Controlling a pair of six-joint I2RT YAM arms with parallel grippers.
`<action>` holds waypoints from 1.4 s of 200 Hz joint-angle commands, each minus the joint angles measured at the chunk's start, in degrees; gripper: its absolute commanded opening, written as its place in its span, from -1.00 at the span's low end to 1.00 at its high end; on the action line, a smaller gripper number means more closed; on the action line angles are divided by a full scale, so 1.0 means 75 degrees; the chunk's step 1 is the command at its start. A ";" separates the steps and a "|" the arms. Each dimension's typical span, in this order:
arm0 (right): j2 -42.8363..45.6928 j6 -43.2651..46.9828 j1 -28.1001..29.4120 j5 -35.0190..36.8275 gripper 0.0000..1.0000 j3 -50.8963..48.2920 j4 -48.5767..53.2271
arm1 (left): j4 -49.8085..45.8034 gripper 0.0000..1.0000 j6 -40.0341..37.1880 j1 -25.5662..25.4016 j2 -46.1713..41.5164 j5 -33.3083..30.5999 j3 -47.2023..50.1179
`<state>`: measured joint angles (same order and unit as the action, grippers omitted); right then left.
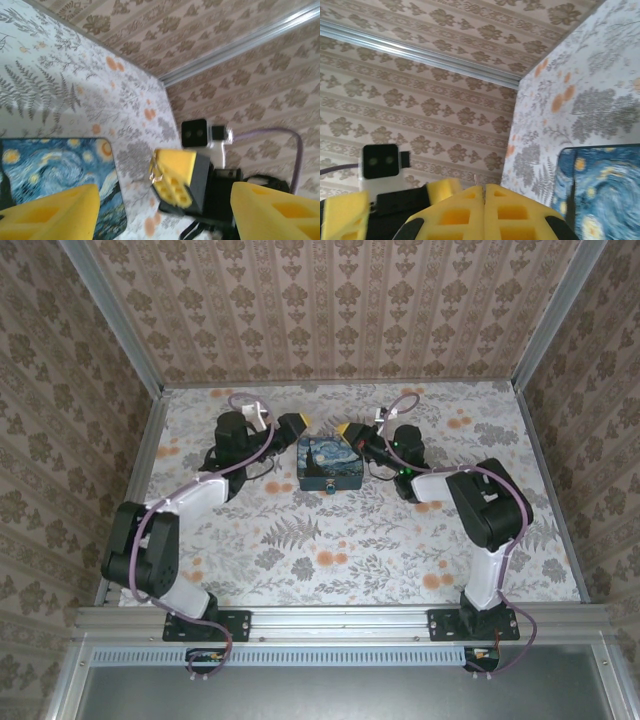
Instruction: Unlock the padlock with the key
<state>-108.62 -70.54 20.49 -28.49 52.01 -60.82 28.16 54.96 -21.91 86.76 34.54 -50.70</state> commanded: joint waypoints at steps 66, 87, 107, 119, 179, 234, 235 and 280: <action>-0.0109 0.0699 -0.0308 -0.1000 -1.00 0.0114 0.1198 | -0.3243 0.70 -0.3760 -0.1785 -0.0297 -0.1045 0.0237; -0.0205 0.0696 -0.0306 -0.1022 -1.00 0.0126 0.1214 | -0.3145 0.71 -0.4061 -0.2199 0.0110 -0.1359 0.0255; -0.0265 0.0698 -0.0307 -0.1028 -1.00 0.0142 0.1278 | -0.2774 0.71 -0.4027 -0.2288 0.0538 -0.1392 0.0343; -0.0308 0.0705 -0.0318 -0.1018 -1.00 0.0134 0.1289 | -0.2579 0.70 -0.4064 -0.2314 0.0722 -0.1462 0.0394; -0.0553 0.0721 -0.0325 -0.0980 -1.00 0.0124 0.1301 | -0.1878 0.64 -0.4392 -0.2339 0.1417 -0.1823 0.0455; -0.0629 0.0743 -0.0364 -0.0962 -1.00 0.0132 0.1359 | -0.1142 0.60 -0.4711 -0.2429 0.1878 -0.2773 0.0592; -0.0626 0.0739 -0.0364 -0.0961 -1.00 0.0126 0.1359 | -0.1136 0.60 -0.4713 -0.2437 0.1887 -0.2793 0.0594; -0.0605 0.0804 -0.0373 -0.0925 -1.00 0.0098 0.1498 | -0.0473 0.57 -0.4745 -0.2538 0.2259 -0.3227 0.0693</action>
<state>-112.27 -66.08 17.91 -34.81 52.03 -50.68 20.16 20.97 -40.25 102.00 13.41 -46.50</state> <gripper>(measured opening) 0.067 0.790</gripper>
